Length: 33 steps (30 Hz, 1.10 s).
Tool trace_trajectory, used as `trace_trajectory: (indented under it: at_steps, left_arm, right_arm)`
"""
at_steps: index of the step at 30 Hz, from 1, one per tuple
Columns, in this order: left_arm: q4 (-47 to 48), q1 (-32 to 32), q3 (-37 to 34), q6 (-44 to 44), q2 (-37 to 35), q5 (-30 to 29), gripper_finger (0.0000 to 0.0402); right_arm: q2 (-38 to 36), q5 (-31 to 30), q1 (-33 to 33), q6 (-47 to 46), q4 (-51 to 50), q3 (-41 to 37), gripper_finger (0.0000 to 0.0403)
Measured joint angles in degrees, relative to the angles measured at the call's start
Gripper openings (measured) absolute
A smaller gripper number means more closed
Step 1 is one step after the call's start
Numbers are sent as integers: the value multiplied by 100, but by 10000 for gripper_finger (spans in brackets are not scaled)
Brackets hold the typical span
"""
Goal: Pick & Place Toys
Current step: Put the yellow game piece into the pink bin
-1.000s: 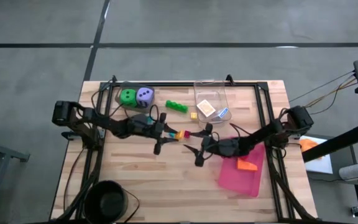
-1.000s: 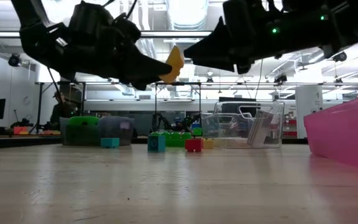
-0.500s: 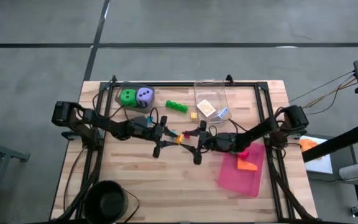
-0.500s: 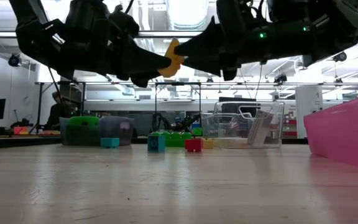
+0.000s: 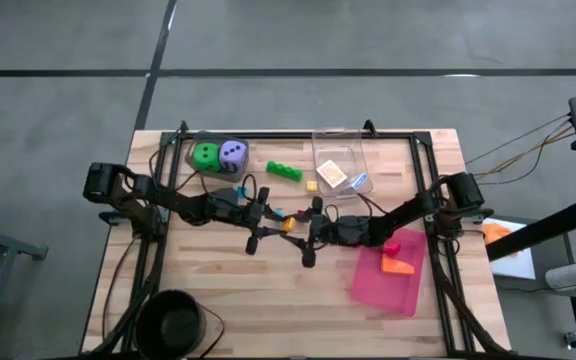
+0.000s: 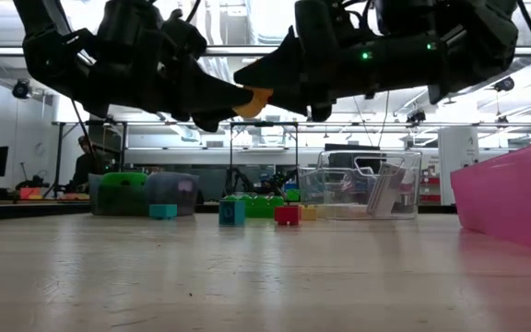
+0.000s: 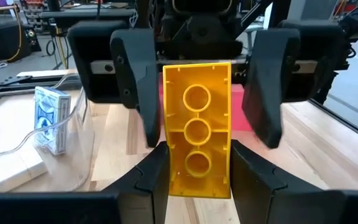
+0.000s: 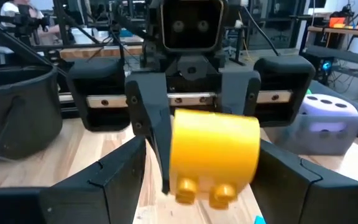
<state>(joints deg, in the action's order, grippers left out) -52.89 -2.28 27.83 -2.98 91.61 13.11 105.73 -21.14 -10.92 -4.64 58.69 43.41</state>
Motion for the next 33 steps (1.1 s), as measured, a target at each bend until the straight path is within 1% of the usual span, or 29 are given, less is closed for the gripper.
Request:
trace_trajectory:
  at_steps: [3,5,7,10,11,17,20,21,23,26,28,30,33]
  left_arm:
    - [16,0,0,-15,0,-1,128]
    - [16,0,0,-18,0,6,128]
    - [22,0,0,-22,0,17,128]
    - [29,0,0,-40,0,1,128]
    - [30,0,0,-52,0,-6,128]
    - [80,-1,0,-187,0,22,128]
    - [266,-2,15,-360,-5,62,128]
    - [343,-2,23,-387,-7,65,134]
    - [528,-2,33,-441,-14,105,173]
    - [1091,-2,-24,-480,-15,-17,251]
    - [1169,-7,-13,-638,-123,-48,295]
    - [1234,-5,-4,-722,-197,-93,328]
    - [1304,-4,-17,-728,-241,-170,358]
  right_arm:
    - [-40,16,-1,18,-15,4,239]
    - [-76,16,0,31,-9,-16,219]
    - [-79,8,0,32,-6,-19,192]
    - [-77,-24,0,30,-4,-29,141]
    - [-76,-28,0,31,-4,-33,131]
    - [-76,-4,-23,163,-27,-40,132]
    - [-76,0,-53,251,-69,-40,132]
    - [-76,11,-63,280,-78,-40,132]
    - [-76,45,-83,304,-92,-46,132]
    - [-92,138,-127,336,7,-43,132]
    - [-90,193,-145,399,45,-53,132]
    - [-89,239,-170,535,209,-66,132]
    - [-96,471,-246,765,681,-100,132]
